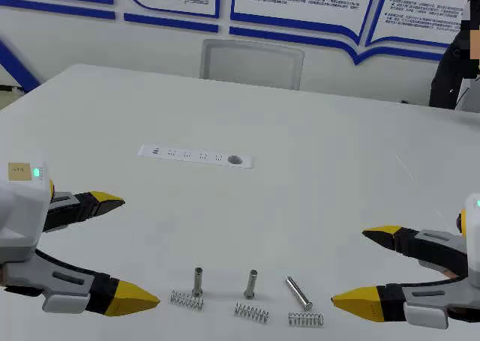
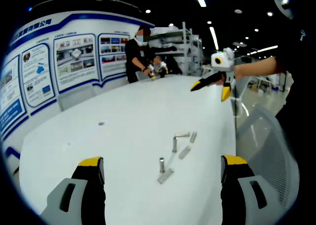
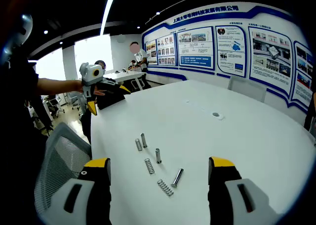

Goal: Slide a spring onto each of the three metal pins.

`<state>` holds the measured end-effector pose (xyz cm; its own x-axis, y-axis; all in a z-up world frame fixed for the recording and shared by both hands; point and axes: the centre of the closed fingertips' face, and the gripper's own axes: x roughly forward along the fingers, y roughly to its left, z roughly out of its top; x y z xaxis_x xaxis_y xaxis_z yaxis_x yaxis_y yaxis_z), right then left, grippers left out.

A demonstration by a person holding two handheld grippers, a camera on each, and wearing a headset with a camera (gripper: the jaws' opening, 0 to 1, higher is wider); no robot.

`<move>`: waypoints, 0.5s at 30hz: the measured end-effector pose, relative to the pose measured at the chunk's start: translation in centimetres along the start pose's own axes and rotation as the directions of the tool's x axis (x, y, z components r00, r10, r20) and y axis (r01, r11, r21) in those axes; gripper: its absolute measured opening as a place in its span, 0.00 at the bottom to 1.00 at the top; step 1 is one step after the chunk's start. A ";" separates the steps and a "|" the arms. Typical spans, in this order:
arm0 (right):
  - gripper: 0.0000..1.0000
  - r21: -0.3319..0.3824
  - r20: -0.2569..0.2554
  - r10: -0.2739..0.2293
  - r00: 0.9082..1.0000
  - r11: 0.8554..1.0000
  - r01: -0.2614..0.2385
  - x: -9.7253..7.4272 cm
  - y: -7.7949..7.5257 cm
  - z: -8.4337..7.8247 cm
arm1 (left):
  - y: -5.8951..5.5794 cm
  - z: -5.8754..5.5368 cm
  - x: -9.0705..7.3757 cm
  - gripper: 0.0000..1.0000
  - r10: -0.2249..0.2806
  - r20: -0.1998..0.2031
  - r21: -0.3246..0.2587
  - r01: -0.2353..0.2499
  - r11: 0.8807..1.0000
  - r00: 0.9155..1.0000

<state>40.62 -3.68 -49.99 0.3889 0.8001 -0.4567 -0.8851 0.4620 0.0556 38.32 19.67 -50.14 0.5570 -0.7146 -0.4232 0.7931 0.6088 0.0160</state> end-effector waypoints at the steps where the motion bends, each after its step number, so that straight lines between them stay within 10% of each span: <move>1: 0.82 -0.001 -0.002 0.001 1.000 1.000 -0.001 0.0 0.0 0.0 | 0.0 0.1 0.0 1.00 0.000 0.004 -0.004 0.000 1.000 1.000; 15: 0.82 0.022 -0.005 0.009 1.000 1.000 -0.008 0.0 0.1 -0.1 | 0.1 1.3 0.2 1.00 -0.009 0.043 -0.033 0.010 0.999 0.999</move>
<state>40.53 -3.73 -50.05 0.3799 0.8020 -0.4609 -0.8827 0.4634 0.0786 38.80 19.15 -49.04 0.5601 -0.7340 -0.3840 0.7903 0.6125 -0.0180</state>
